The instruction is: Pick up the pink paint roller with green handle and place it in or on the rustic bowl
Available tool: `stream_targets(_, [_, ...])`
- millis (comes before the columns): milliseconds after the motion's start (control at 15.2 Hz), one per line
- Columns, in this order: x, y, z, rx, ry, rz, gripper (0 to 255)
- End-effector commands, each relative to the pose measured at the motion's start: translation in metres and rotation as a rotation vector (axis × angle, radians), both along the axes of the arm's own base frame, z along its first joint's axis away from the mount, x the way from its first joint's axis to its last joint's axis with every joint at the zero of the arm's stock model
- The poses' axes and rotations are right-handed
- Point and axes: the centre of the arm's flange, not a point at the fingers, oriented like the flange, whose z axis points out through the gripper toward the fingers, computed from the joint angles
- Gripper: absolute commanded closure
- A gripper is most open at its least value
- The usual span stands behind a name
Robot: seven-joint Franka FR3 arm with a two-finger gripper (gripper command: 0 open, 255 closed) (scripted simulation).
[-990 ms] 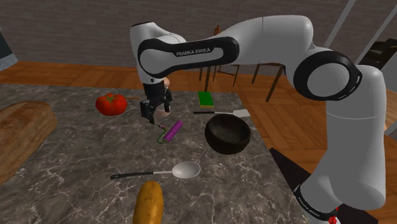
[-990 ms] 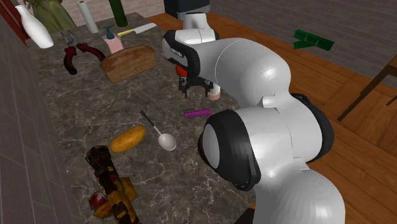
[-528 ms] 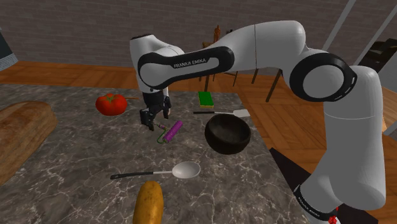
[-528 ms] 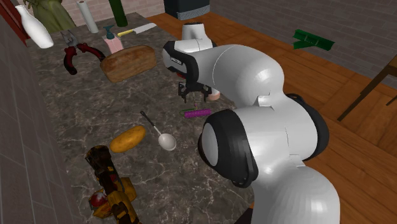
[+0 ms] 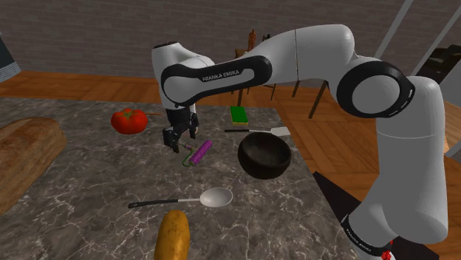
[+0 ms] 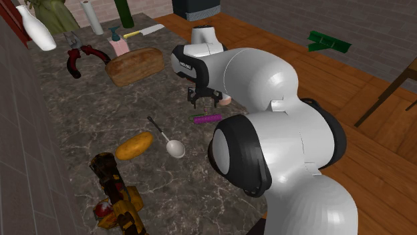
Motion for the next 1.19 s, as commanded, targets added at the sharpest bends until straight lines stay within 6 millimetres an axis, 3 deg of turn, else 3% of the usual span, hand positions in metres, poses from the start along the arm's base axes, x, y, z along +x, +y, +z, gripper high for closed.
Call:
stream_targets(0, [0.000, 0.000, -0.005, -0.003, 0.009, 0.000, 255])
stream_targets(594, [-0.001, 0.000, -0.005, -0.003, 0.009, 0.000, 255])
stream_targets(1122, [-0.001, 0.000, 0.037, -0.003, 0.009, 0.000, 255])
